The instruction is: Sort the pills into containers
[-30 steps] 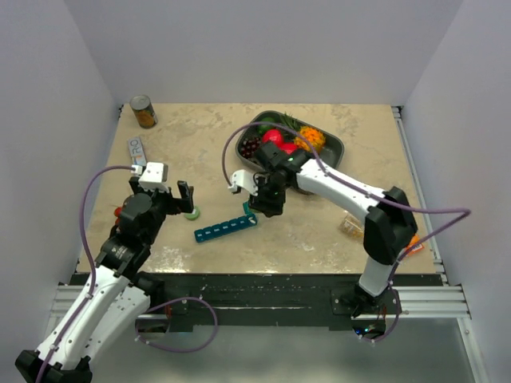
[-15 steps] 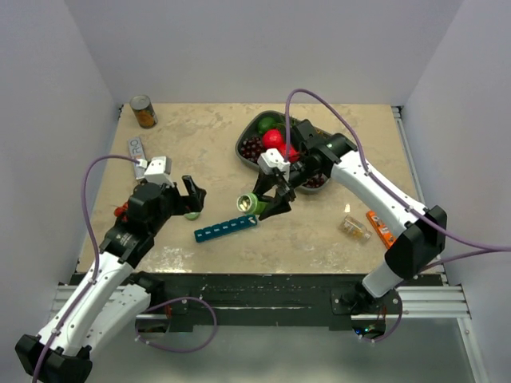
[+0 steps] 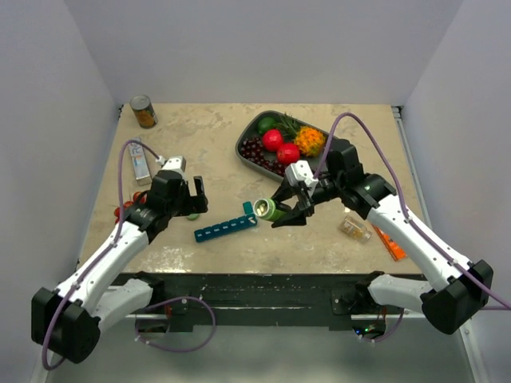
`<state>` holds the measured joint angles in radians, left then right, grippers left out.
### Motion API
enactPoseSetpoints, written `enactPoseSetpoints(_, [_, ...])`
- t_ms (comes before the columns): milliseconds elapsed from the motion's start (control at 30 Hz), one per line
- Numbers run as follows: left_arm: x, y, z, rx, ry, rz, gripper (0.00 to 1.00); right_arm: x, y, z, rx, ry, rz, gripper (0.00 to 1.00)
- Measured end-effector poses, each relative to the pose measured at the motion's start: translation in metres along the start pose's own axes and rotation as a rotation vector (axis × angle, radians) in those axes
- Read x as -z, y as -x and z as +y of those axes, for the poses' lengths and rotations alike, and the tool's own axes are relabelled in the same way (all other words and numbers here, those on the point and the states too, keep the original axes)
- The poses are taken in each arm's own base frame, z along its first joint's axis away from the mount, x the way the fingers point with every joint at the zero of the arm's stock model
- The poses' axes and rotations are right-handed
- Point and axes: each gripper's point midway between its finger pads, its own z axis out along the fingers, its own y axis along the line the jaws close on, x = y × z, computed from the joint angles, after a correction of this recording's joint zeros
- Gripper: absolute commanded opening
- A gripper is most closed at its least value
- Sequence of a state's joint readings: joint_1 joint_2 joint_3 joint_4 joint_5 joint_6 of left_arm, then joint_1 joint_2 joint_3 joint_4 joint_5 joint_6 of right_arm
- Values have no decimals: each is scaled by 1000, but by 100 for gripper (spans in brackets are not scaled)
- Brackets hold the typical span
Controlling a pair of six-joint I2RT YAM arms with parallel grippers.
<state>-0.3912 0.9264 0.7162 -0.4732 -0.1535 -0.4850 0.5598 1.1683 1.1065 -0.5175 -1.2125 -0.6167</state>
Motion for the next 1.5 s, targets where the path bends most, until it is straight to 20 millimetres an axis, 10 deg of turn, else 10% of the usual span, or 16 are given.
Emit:
enactPoseSetpoints(567, [-70,-62,38,-90,202,267,81,3,-4,-18,-30,-62,-25,0])
enactPoseSetpoints(1033, [-96,-75,53,-82,215,324,63,9,-8,-26,-50,-95,-28,0])
enactPoseSetpoints(1267, [-97,-74,51,-91,206,321,20,10,-12,-27,-61,-105,-25,0])
enactPoseSetpoints(1500, [-90,-71,44,-100,160,334,0,14,-17,-31,-61,-131,-12,0])
